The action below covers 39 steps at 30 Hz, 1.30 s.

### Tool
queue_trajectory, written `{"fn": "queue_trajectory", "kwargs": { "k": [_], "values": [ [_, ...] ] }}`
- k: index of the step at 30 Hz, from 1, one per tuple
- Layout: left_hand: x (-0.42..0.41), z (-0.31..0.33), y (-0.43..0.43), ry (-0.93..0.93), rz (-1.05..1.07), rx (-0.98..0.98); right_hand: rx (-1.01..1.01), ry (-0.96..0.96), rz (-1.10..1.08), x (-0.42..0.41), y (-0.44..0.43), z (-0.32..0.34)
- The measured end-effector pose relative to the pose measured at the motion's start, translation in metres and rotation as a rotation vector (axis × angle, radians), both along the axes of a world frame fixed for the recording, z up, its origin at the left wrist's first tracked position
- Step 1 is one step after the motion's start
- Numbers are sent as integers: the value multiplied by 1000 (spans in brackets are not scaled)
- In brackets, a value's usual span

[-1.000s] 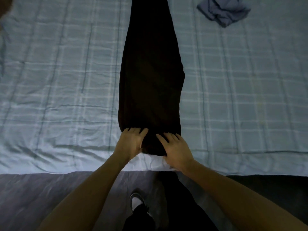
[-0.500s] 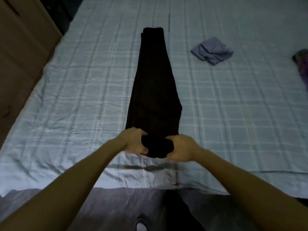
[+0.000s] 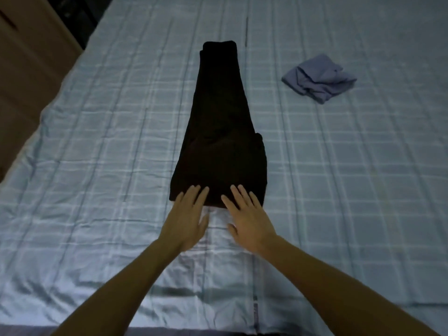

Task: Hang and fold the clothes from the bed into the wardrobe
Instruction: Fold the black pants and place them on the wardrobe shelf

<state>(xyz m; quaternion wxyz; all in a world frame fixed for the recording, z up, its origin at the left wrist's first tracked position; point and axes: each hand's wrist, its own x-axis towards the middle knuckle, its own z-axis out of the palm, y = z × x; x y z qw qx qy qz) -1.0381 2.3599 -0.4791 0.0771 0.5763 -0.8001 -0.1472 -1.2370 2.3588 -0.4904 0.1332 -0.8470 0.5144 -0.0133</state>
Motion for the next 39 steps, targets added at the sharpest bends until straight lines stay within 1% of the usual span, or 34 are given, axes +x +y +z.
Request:
{"fn": "queue_trajectory", "kwargs": {
  "k": [2, 5, 7, 10, 13, 17, 19, 22, 24, 26, 28, 29, 31, 32, 33, 34, 35, 36, 37, 38, 39],
  "values": [
    [6, -25, -2, -129, -62, 2, 43, 57, 30, -1, -17, -17],
    [-4, -42, -21, -226, -70, -79, 57, 109, 92, -4, -39, -34],
    [-12, -50, -42, -294, -47, -126, 12, 118, 93, -6, -46, -44],
    [-12, -61, -69, -384, 5, -136, -93, 127, 0, -3, -52, -56],
    [-8, -70, -77, -423, -11, -151, -147, 97, -104, 5, -57, -63],
    [-11, -66, -69, -394, -26, -145, -193, 12, -137, 10, -53, -56],
    [-17, -44, -67, -366, -13, -81, -200, -36, -153, 6, -47, -40],
    [-33, 3, -46, -409, -51, 125, -149, -78, -189, -8, -21, -3],
    [-42, 35, -19, -416, -149, 200, -2, -67, -186, -18, 11, 29],
    [-46, 65, 12, -368, -252, 327, 201, -57, -168, -26, 42, 61],
    [-44, 94, 26, -336, -310, 472, 376, -107, -144, -32, 58, 93],
    [-42, 111, 25, -321, -317, 519, 426, -123, -135, -34, 58, 108],
    [-35, 144, 6, -269, -280, 558, 406, -154, -141, -36, 42, 136],
    [-30, 158, -9, -232, -246, 531, 316, -147, -162, -36, 29, 148],
    [-26, 170, -25, -189, -207, 433, 160, -122, -190, -35, 15, 160],
    [-21, 179, -41, -136, -157, 251, -36, -110, -227, -34, 1, 167],
    [-16, 184, -55, -69, -88, 13, -236, -129, -273, -32, -11, 172],
    [-13, 184, -66, 1, -5, -206, -384, -164, -319, -30, -22, 169],
    [-11, 179, -73, 51, 71, -343, -448, -198, -348, -27, -30, 163],
    [-11, 171, -78, 70, 108, -376, -424, -195, -332, -25, -37, 154],
    [-12, 157, -80, 50, 100, -325, -330, -162, -284, -22, -42, 139]
  ]
}}
